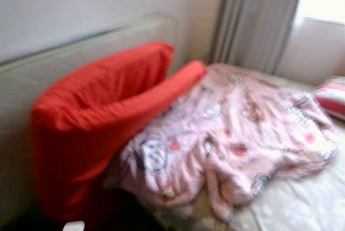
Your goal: Clean up the room
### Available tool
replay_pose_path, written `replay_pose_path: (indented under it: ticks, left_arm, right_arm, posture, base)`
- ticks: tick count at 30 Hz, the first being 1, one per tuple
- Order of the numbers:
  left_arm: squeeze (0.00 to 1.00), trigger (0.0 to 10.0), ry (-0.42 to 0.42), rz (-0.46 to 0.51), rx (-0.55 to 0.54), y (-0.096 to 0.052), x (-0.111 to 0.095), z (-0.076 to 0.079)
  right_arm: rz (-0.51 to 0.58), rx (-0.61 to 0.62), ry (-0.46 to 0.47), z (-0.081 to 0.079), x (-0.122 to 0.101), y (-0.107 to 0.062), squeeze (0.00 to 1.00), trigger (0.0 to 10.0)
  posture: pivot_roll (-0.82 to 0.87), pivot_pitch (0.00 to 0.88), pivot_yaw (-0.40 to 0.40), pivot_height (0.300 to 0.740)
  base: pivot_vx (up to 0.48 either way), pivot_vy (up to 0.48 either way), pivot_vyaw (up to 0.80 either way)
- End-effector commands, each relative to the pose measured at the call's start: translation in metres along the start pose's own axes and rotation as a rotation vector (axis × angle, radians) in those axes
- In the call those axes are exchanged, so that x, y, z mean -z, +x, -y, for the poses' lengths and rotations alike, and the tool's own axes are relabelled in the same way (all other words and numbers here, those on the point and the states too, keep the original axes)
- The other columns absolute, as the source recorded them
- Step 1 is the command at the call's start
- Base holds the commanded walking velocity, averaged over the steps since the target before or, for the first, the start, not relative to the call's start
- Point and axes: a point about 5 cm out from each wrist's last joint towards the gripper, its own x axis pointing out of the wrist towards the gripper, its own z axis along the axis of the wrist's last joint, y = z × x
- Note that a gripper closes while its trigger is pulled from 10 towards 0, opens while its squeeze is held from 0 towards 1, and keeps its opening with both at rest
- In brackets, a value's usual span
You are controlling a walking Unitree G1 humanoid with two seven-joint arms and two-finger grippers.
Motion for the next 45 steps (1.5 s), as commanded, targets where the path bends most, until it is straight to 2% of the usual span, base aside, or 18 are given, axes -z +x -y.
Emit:
replay_pose_path:
  ticks: [1,13,17,26,29,45]
  left_arm:
    - [0.00,10.0,0.010,-0.017,0.022,0.0003,0.0039,0.0075]
    - [0.00,10.0,0.005,-0.012,0.018,0.0005,0.0023,0.0063]
    - [0.00,10.0,0.000,-0.012,0.020,0.0007,0.0018,0.0065]
    - [0.00,10.0,-0.012,-0.018,0.024,0.0012,0.0015,0.0076]
    - [0.00,10.0,-0.012,-0.019,0.025,0.0012,0.0014,0.0079]
    - [0.00,10.0,-0.014,-0.016,0.033,0.0018,0.0000,0.0094]
  right_arm:
    - [0.003,0.025,-0.003,0.0089,-0.0015,-0.0015,0.00,10.0]
    - [0.037,0.018,-0.003,0.0077,-0.0052,-0.0011,0.00,10.0]
    - [0.036,0.011,-0.047,0.0076,-0.0070,-0.0006,0.00,10.0]
    - [0.037,0.022,-0.045,0.0088,-0.0081,-0.0003,0.00,10.0]
    - [0.037,0.020,-0.046,0.0089,-0.0083,-0.0003,0.00,10.0]
    - [0.052,0.033,-0.026,0.0096,-0.0102,0.0000,0.00,10.0]
  posture:
    - [0.04,0.000,-0.031,0.740]
    - [0.03,0.000,-0.029,0.740]
    - [0.02,0.000,-0.025,0.740]
    - [0.02,0.000,-0.023,0.740]
    - [0.02,0.000,-0.025,0.740]
    - [-0.01,0.000,-0.020,0.740]
  base:
    - [0.000,0.000,-0.74]
    - [0.000,0.000,-0.10]
    - [0.000,0.000,0.00]
    - [0.000,0.000,0.73]
    - [0.242,0.000,0.71]
    - [0.277,0.000,0.00]
